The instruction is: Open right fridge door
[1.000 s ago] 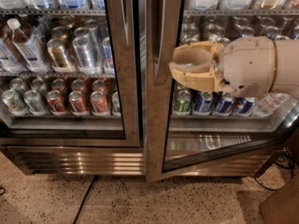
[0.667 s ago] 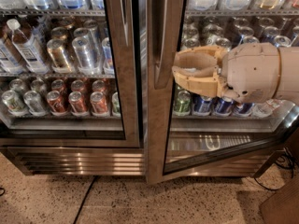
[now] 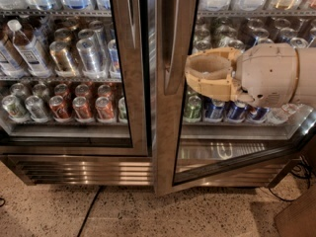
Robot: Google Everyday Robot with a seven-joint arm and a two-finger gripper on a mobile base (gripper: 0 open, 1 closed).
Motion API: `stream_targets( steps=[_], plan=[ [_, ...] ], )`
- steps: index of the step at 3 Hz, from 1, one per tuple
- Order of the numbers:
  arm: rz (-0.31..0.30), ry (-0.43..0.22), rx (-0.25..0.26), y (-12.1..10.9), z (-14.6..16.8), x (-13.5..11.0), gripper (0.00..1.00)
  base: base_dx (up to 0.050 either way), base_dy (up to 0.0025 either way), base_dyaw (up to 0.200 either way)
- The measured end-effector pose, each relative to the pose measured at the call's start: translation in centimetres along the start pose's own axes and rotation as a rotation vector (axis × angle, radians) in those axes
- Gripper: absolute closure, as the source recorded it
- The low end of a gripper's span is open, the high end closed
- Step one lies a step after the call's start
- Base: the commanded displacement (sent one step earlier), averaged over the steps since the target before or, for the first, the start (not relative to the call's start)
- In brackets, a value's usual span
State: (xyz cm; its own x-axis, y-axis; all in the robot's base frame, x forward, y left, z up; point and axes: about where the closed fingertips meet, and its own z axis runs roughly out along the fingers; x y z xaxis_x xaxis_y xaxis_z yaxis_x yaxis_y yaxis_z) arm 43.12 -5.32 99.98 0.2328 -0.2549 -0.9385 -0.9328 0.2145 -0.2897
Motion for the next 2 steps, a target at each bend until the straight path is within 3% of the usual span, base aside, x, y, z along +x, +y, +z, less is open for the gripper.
stream_targets(
  steps=[2],
  plan=[
    [0.0,0.0,0.0,0.0,0.0,0.0,0.12,0.0,0.0,0.0]
  ],
)
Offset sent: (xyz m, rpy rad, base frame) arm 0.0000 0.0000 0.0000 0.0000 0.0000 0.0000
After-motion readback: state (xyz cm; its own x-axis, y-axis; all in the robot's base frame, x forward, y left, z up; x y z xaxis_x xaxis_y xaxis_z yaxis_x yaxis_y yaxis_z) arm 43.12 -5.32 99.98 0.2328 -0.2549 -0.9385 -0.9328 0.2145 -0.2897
